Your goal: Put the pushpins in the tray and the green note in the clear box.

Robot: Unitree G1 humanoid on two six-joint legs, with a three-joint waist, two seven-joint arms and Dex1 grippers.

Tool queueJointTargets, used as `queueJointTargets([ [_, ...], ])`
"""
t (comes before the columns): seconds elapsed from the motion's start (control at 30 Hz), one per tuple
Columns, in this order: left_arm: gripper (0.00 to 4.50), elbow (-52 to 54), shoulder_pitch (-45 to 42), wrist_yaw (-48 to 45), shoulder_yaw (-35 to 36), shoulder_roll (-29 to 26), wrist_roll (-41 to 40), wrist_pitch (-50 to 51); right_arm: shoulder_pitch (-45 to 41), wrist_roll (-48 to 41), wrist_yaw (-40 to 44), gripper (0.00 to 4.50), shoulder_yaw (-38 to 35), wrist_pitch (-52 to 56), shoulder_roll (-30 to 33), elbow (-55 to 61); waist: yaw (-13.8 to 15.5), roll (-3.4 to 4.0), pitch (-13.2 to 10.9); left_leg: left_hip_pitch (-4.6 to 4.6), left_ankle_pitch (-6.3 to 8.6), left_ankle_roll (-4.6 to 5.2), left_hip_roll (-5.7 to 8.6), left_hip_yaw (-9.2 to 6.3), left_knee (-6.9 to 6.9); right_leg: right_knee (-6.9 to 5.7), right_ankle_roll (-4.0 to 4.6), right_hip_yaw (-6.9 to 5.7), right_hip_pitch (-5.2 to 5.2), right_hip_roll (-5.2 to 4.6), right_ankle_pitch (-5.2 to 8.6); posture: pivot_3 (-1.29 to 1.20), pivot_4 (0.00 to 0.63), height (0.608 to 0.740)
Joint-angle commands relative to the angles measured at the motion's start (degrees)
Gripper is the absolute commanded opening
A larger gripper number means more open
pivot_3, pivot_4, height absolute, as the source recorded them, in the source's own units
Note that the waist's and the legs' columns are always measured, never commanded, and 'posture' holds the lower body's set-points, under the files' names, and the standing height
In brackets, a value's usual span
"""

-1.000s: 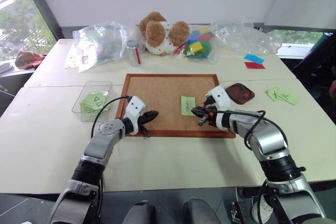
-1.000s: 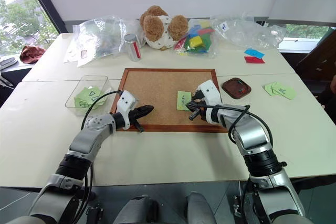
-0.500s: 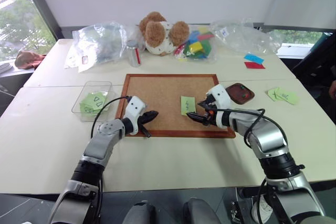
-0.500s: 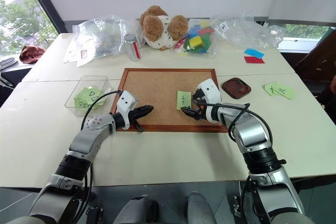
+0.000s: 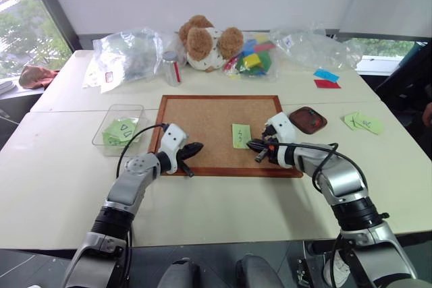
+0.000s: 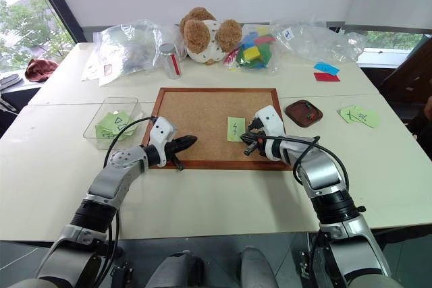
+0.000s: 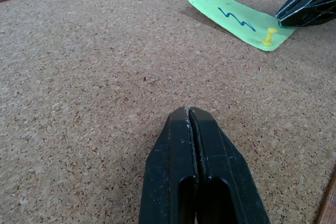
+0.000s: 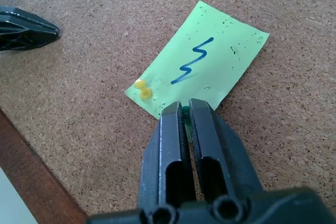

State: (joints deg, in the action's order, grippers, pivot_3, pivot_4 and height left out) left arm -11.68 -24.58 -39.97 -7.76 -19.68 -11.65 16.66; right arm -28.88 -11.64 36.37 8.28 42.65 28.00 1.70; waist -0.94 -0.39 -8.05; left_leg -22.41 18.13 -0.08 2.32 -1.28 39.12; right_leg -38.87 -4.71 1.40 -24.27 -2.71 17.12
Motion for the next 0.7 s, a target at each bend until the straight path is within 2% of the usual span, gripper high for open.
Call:
queueJointTargets([
  [0.03,0.0,-2.56,2.33,-0.6,-1.58,-0.53,1.86,1.91,-1.72,-1.72,0.15,0.05,-3.32,1.58,1.42,6.32,0.03,0.0,0.0,0.0,0.0,0.0,0.0,0.0,0.0,0.0,0.0,0.0,0.0,0.0,0.0,0.0,0.15,0.74],
  [0.23,0.0,-2.84,2.41,-0.53,-2.0,-0.32,1.98,1.92,-2.92,-4.42,0.05,0.05,-6.72,6.19,3.53,11.55,0.04,0.0,0.0,0.0,0.01,0.02,0.0,-0.01,-0.01,0.08,0.0,0.0,0.03,0.0,0.0,0.0,0.15,0.74],
  [0.33,0.0,-2.98,2.29,-0.56,-2.1,-0.27,2.01,1.97,-4.79,-4.78,-0.91,0.05,-9.9,6.58,4.68,9.48,0.06,0.0,0.0,0.0,0.02,0.03,0.0,-0.01,-0.03,0.12,0.0,0.0,0.04,0.0,0.0,0.0,0.15,0.74],
  [0.5,0.0,-3.53,1.82,-0.52,-2.25,-0.01,2.08,1.75,-11.47,-1.55,-4.92,0.05,-14.62,-2.88,6.42,-9.83,0.14,0.0,0.0,0.02,0.02,0.03,0.0,-0.01,-0.03,0.32,0.0,-0.01,0.19,0.0,0.0,0.0,0.15,0.74],
  [0.7,0.0,-3.58,1.55,-0.52,-2.44,0.21,2.34,1.55,-20.03,3.25,-4.97,0.05,-13.95,-18.11,7.23,-37.28,0.12,0.04,0.02,0.05,-0.02,-0.03,0.0,0.0,-0.09,0.44,0.0,-0.05,0.26,0.0,0.0,0.0,0.15,0.74],
])
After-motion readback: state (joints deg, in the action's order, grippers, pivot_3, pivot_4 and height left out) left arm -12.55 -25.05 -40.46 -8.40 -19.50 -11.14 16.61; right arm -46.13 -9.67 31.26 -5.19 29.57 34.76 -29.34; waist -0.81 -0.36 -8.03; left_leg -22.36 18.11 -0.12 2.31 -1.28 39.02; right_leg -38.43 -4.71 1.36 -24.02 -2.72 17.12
